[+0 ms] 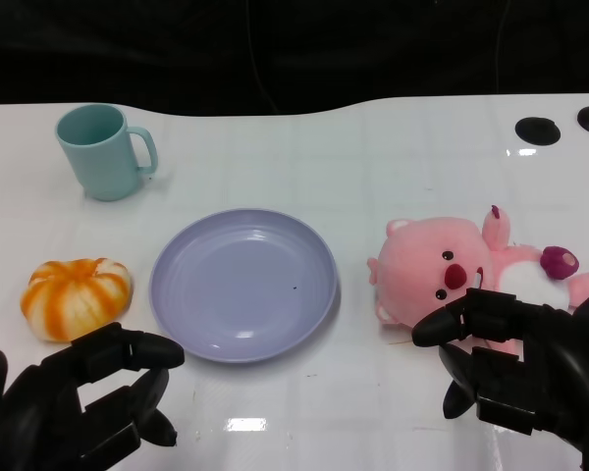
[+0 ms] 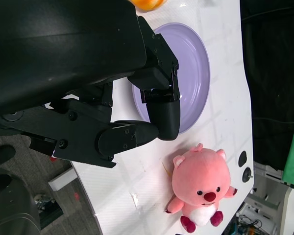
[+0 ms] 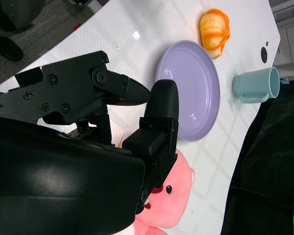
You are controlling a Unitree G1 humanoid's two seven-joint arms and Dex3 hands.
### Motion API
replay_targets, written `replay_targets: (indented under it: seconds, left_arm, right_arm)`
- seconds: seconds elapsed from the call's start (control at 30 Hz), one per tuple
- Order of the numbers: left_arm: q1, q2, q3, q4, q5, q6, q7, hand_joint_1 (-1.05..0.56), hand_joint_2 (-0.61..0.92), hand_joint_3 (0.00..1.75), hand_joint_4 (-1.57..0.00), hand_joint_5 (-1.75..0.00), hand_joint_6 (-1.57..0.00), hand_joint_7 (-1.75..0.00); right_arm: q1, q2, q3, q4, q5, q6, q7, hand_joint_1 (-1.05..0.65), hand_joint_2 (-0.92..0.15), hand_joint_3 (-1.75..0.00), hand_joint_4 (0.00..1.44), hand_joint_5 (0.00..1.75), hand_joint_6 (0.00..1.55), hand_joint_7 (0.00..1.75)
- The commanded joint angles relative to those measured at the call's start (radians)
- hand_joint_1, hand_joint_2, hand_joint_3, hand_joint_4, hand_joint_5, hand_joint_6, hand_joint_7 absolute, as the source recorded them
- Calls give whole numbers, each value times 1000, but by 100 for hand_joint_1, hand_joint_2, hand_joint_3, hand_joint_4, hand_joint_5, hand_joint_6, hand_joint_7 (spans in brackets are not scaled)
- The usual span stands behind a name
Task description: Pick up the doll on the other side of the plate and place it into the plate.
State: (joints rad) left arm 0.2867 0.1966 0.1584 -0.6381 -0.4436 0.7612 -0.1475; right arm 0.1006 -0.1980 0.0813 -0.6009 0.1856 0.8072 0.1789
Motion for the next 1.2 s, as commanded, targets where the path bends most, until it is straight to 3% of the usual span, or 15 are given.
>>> replay_targets:
  seconds: [0.03,0.83,1.03,1.2]
  left_arm:
    - [1,3,5,-6,0,-3,4,-27,92,52,-51,-163,-55,-118]
    - [-2,1,-2,-8,7,1,7,-26,92,51,-51,-163,-55,-117]
    - [0,0,-5,-10,10,-4,7,-27,92,51,-51,-163,-56,-117]
    - [1,-5,-4,-13,7,1,11,-27,92,51,-52,-164,-56,-117]
  right_arm:
    - [0,-14,-20,-3,0,-13,3,-13,-82,-69,61,161,63,110]
    - [2,-13,-25,3,1,-33,10,-14,-79,-71,60,162,60,106]
    - [12,-33,-19,12,-19,-99,27,-19,-82,-56,50,154,56,93]
    - [30,-56,-7,26,-63,-202,39,-20,-91,-30,45,137,49,83]
